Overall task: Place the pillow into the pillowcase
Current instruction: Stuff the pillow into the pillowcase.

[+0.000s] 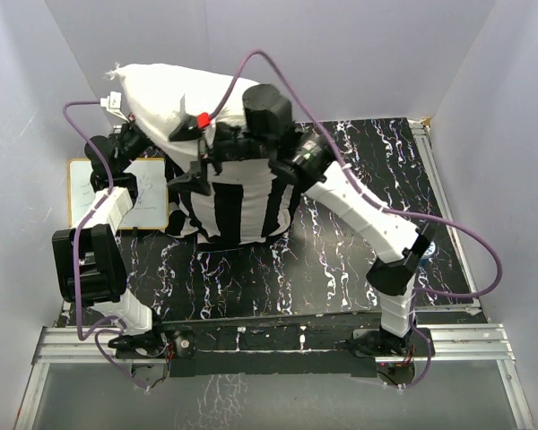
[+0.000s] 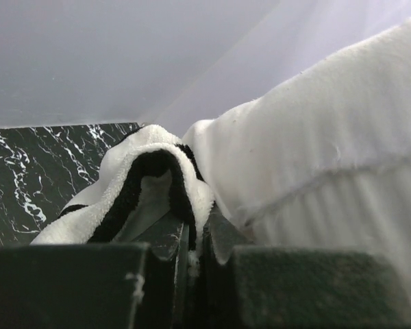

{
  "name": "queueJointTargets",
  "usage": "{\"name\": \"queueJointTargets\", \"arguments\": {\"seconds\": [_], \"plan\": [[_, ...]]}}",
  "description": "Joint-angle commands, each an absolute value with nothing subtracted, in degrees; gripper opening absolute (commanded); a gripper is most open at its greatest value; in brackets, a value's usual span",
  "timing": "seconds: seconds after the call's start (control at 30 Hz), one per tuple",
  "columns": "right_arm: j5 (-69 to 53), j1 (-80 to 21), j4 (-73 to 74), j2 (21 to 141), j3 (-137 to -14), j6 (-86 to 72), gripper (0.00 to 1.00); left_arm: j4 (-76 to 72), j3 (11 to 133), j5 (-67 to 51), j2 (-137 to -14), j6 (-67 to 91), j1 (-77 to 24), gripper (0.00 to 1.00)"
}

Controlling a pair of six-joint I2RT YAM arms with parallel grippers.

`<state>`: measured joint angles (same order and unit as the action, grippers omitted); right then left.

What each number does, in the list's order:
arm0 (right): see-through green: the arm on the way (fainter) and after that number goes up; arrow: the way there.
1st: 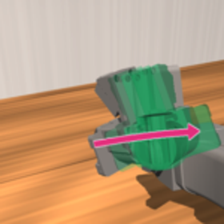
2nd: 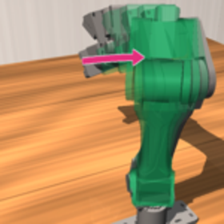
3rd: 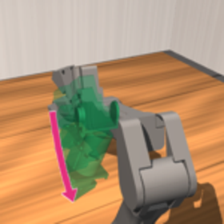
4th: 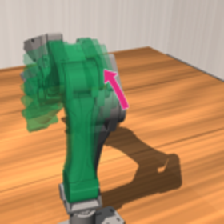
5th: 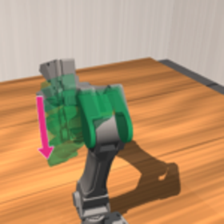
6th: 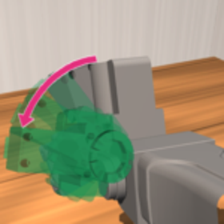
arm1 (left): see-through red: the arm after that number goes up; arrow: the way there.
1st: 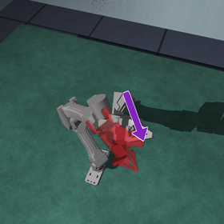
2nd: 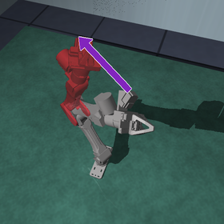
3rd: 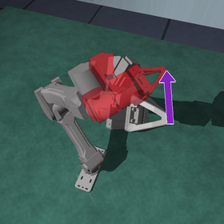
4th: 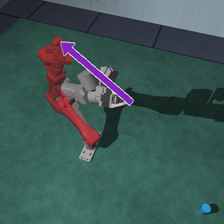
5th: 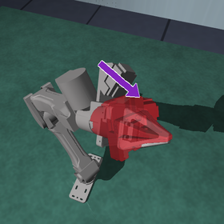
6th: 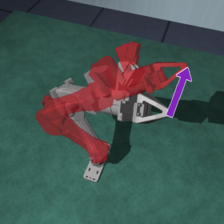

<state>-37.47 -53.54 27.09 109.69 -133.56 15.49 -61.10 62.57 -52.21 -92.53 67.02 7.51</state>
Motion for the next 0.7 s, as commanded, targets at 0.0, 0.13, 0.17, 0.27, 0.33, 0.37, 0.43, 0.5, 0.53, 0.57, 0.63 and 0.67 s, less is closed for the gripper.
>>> {"name": "queueJointTargets", "arguments": {"seconds": [0.0,0.13,0.17,0.27,0.33,0.37,0.43,0.5,0.53,0.57,0.63,0.67], "plan": [[-37.40,-43.67,37.70,102.54,-135.71,21.48,0.99,-70.12,61.87,-52.61,-89.95,69.41,8.70,0.00],[-44.93,-32.10,38.27,96.95,-135.39,17.44,0.99,-76.74,61.06,-50.12,-91.51,73.98,8.89,0.00],[-45.66,-28.45,38.50,95.68,-134.42,17.18,0.99,-79.32,61.12,-50.53,-92.06,75.69,8.88,0.00],[-44.94,-22.79,39.23,92.28,-130.70,17.27,0.99,-83.08,61.11,-51.79,-93.20,76.88,8.98,0.00],[-45.37,-19.75,38.81,90.69,-128.17,16.53,0.99,-85.96,61.08,-52.50,-93.79,78.02,9.00,0.00],[-45.57,-18.32,38.27,89.93,-127.02,15.94,0.99,-87.49,61.27,-52.89,-94.21,78.79,8.97,0.00],[-44.94,-14.80,36.63,89.34,-125.28,13.81,0.99,-90.58,62.02,-53.95,-94.82,80.61,9.00,0.00],[-45.15,-9.11,33.28,88.69,-123.11,9.38,0.99,-93.28,62.82,-55.20,-95.38,82.41,8.99,0.00],[-45.36,-5.49,30.89,88.35,-121.43,6.04,0.99,-94.35,63.18,-55.99,-95.52,83.04,8.97,0.00],[-45.89,-1.84,28.26,87.94,-119.29,2.39,0.99,-95.32,63.51,-56.79,-95.47,83.69,8.99,0.00],[-47.18,6.17,21.39,86.67,-111.31,-7.77,0.99,-96.85,63.94,-58.27,-95.52,84.75,8.98,0.00],[-47.07,8.94,16.82,85.95,-107.09,-12.53,0.99,-97.50,64.12,-59.02,-95.51,85.25,8.97,0.00]]}}
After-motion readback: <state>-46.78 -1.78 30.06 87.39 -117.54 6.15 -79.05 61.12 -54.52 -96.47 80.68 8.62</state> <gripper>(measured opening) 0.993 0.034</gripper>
